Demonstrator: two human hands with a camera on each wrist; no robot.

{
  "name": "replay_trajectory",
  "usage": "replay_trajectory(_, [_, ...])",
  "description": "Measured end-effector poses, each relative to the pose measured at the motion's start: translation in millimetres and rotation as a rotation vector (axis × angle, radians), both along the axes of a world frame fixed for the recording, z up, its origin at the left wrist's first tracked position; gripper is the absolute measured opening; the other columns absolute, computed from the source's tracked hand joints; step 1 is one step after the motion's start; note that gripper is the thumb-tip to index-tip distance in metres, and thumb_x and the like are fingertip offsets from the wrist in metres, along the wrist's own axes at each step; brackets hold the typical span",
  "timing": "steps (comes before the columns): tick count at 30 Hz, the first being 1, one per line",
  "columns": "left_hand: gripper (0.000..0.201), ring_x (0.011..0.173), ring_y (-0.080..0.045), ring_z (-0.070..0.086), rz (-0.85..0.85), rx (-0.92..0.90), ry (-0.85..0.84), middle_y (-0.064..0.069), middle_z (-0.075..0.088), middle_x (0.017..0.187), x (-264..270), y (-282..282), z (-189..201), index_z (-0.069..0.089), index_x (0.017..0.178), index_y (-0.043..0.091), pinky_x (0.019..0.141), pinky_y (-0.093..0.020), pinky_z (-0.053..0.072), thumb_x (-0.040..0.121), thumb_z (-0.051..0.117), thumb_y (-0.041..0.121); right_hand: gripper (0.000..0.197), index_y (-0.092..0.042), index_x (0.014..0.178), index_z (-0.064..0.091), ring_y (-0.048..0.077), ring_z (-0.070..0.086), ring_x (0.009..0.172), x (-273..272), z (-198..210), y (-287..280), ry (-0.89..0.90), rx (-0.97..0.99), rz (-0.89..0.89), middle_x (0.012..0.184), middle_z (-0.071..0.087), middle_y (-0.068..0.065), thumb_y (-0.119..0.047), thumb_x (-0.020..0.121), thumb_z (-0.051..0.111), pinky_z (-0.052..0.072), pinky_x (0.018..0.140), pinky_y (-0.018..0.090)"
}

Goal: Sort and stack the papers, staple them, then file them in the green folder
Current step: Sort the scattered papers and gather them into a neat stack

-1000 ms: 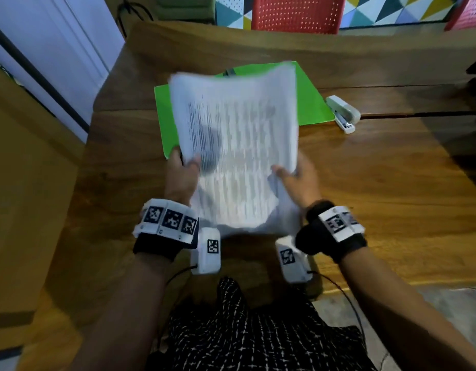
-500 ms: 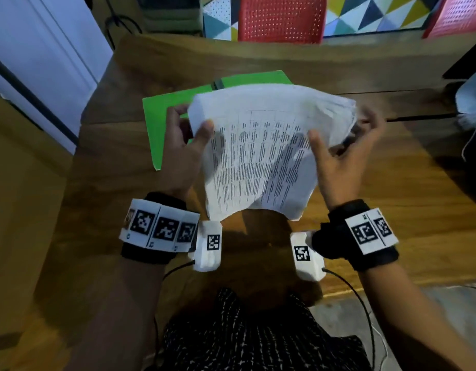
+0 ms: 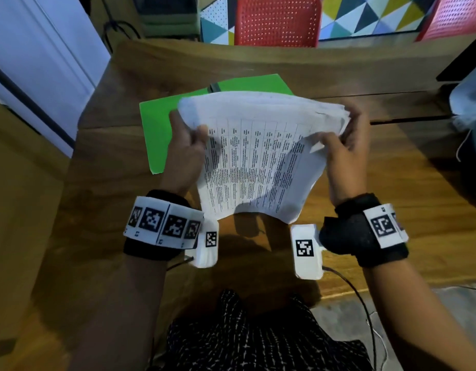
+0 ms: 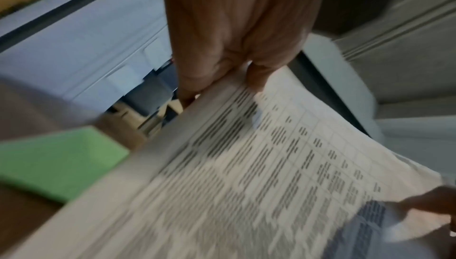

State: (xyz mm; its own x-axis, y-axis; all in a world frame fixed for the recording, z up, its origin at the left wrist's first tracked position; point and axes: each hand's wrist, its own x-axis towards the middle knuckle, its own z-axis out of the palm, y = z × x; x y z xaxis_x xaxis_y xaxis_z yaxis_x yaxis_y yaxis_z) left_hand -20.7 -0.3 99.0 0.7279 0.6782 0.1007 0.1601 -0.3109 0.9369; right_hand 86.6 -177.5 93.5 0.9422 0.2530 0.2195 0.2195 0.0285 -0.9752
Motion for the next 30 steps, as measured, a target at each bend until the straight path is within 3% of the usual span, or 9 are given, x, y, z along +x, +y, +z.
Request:
replay_trajectory(4, [0.034, 0.113, -0.025, 0.055, 0.111, -0.08, -0.089, -0.014, 0.058, 0.125, 8.0, -12.6, -13.7, 0.043, 0.131, -0.001, 0.081, -0.015, 0.042, 0.097, 0.041, 0.005, 0.026, -0.013, 0.101, 0.049, 0.013, 0.056, 0.081, -3.6, -13.1, 9.2, 0.151, -0.053, -0.011, 0.086, 0.058, -0.001, 0.007, 0.085, 0.047, 0.045, 0.076, 0.03])
replay_trajectory(9, [0.036, 0.102, -0.012, 0.059, 0.054, -0.09, -0.374, -0.003, 0.058, 0.109, 4.4, -6.8, 9.7, 0.045, 0.113, 0.019, 0.083, -0.023, 0.052, 0.082, 0.05, 0.036, 0.042, -0.015, 0.106, 0.038, 0.023, 0.051, 0.106, 2.0, 19.0, -2.2, -0.068, 0.275, 0.007, 0.111, 0.049, 0.013, 0.012, 0.076, 0.046, 0.049, 0.093, 0.041])
replay_trajectory(11, [0.033, 0.092, 0.005, 0.06, -0.011, -0.073, -0.422, 0.003, 0.057, 0.103, 4.5, -4.0, 9.7, 0.043, 0.107, 0.023, 0.079, -0.014, 0.051, 0.079, 0.052, 0.038, 0.053, -0.015, 0.11, 0.029, 0.016, 0.048, 0.109, 1.1, 24.1, -7.6, -0.183, 0.297, -0.026, 0.12, 0.04, 0.015, 0.017, 0.071, 0.045, 0.05, 0.093, 0.031])
replay_trajectory(14, [0.024, 0.072, 0.018, 0.055, -0.01, -0.027, -0.369, 0.008, 0.048, 0.095, 8.3, -5.7, 0.4, 0.036, 0.103, 0.021, 0.068, -0.006, 0.047, 0.088, 0.055, 0.019, 0.065, -0.006, 0.126, 0.03, 0.007, 0.049, 0.106, -2.6, 16.5, -10.4, -0.38, 0.005, -0.137, 0.12, 0.039, -0.002, 0.017, 0.068, 0.045, 0.046, 0.081, 0.018])
replay_trajectory(17, [0.019, 0.073, 0.006, 0.053, -0.009, -0.052, -0.302, 0.006, 0.047, 0.09, 13.6, -10.4, -5.3, 0.039, 0.092, 0.026, 0.07, -0.023, 0.047, 0.091, 0.048, 0.01, 0.059, -0.011, 0.124, 0.049, 0.003, 0.047, 0.098, -2.1, 9.9, -5.6, -0.411, -0.329, -0.098, 0.119, 0.052, 0.013, 0.012, 0.071, 0.043, 0.039, 0.079, 0.002])
replay_trajectory(20, [0.015, 0.061, 0.012, 0.048, 0.068, -0.03, -0.315, 0.011, 0.048, 0.076, 19.2, -11.5, 4.8, 0.039, 0.08, 0.029, 0.066, -0.022, 0.042, 0.085, 0.046, 0.017, 0.055, -0.028, 0.109, 0.05, 0.011, 0.051, 0.094, 2.2, 15.8, 0.3, -0.381, -0.258, -0.073, 0.113, 0.053, 0.002, 0.012, 0.073, 0.038, 0.041, 0.071, 0.015])
replay_trajectory(25, [0.013, 0.063, 0.023, 0.051, 0.072, 0.07, -0.386, 0.015, 0.046, 0.08, 3.1, -8.5, 19.8, 0.039, 0.094, 0.021, 0.06, 0.003, 0.041, 0.089, 0.051, 0.017, 0.05, -0.016, 0.108, 0.045, -0.005, 0.039, 0.075, 1.9, 31.4, -12.0, -0.502, -0.102, -0.112, 0.104, 0.048, -0.015, 0.011, 0.067, 0.036, 0.031, 0.062, 0.006])
replay_trajectory(27, [0.017, 0.063, 0.02, 0.054, 0.02, -0.056, -0.365, 0.01, 0.048, 0.085, 1.9, -5.1, 1.3, 0.042, 0.097, 0.02, 0.058, 0.0, 0.043, 0.088, 0.055, 0.013, 0.054, -0.016, 0.115, 0.046, -0.004, 0.04, 0.075, -0.5, 14.6, -15.9, -0.41, -0.156, -0.103, 0.1, 0.048, -0.016, 0.009, 0.068, 0.037, 0.034, 0.067, 0.014])
replay_trajectory(30, [0.046, 0.08, 0.004, 0.063, -0.072, -0.236, -0.191, 0.006, 0.058, 0.095, 7.9, -5.9, -40.8, 0.045, 0.122, -0.003, 0.06, -0.006, 0.051, 0.082, 0.064, 0.009, 0.057, -0.015, 0.121, 0.046, 0.006, 0.045, 0.082, -4.3, -3.1, -16.8, -0.301, -0.28, -0.07, 0.106, 0.05, 0.0, 0.005, 0.068, 0.039, 0.037, 0.075, 0.032])
